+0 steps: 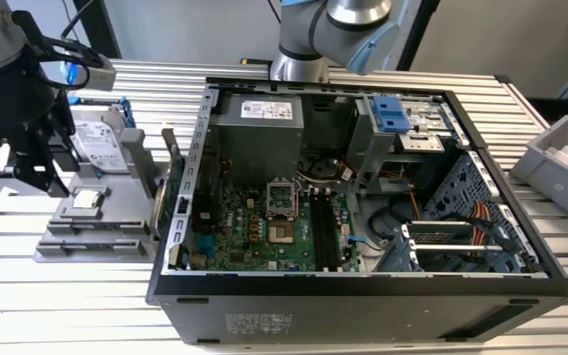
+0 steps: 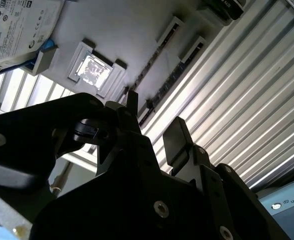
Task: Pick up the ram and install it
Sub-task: 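Pick up the ram and move it above insertion slot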
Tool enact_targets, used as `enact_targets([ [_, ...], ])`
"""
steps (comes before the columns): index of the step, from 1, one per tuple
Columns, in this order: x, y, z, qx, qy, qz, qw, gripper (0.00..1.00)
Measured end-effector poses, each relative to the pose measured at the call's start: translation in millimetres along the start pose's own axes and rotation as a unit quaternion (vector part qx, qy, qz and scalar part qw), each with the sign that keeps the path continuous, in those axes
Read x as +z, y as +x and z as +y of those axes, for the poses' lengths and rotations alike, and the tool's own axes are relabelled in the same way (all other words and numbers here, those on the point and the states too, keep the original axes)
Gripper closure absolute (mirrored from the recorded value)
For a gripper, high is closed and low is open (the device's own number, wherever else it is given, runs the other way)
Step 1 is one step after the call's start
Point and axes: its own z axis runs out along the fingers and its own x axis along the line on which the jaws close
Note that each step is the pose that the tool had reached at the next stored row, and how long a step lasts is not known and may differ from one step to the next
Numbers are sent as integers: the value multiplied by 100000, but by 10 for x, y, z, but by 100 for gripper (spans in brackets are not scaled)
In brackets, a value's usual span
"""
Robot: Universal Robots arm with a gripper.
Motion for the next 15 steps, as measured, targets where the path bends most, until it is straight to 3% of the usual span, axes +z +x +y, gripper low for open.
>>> enact_targets([
  [15, 51, 1, -1, 1, -5, 4, 100000, 0],
])
